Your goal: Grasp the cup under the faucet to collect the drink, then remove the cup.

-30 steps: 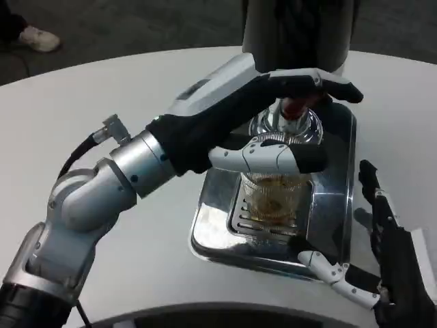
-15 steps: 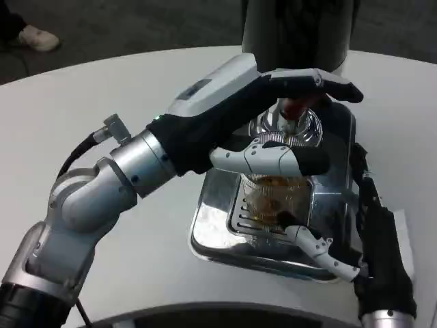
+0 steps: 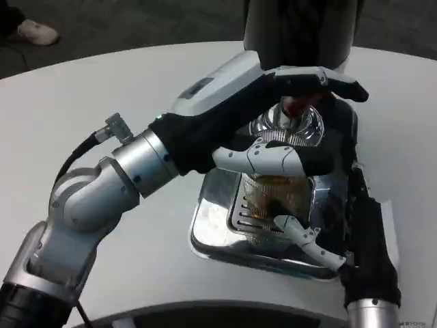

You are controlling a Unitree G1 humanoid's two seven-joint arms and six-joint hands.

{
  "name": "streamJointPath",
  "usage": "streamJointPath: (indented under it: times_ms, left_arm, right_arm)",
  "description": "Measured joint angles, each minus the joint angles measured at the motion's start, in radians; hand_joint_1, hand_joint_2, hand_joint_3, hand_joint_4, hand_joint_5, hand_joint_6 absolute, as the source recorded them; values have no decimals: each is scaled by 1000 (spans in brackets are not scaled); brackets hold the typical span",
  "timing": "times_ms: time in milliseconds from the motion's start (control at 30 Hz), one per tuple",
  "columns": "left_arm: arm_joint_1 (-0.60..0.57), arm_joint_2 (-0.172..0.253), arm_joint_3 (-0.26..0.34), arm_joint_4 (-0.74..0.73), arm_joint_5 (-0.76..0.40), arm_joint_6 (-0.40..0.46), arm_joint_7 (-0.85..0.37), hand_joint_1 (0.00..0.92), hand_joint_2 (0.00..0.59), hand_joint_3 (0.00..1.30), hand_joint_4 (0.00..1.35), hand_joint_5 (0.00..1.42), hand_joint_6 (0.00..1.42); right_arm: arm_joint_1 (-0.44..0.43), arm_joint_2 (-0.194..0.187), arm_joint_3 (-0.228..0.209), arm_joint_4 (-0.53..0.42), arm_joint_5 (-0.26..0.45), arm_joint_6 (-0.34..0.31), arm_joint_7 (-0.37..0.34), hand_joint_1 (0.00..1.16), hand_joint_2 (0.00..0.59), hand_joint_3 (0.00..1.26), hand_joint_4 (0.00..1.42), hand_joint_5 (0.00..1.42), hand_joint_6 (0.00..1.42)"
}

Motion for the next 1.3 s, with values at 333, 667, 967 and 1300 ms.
streamJointPath:
  times_ms: [333,667,967,1300]
  left_arm:
    - [2,3,0,-13,0,4,5,0,69,360,274,315,175]
    - [2,4,0,-14,0,6,5,0,69,364,274,315,175]
    - [2,4,0,-12,0,5,7,0,69,365,282,316,175]
    - [-1,4,0,-1,0,-3,14,0,69,370,284,321,165]
  right_arm:
    - [-39,0,14,39,-12,-14,-29,876,151,43,32,16,128]
    - [-78,2,29,94,-17,-22,-60,871,152,40,32,26,114]
    - [-96,4,49,109,-33,-26,-85,871,159,34,32,32,113]
    - [-125,8,70,137,-54,-26,-117,895,156,33,32,39,107]
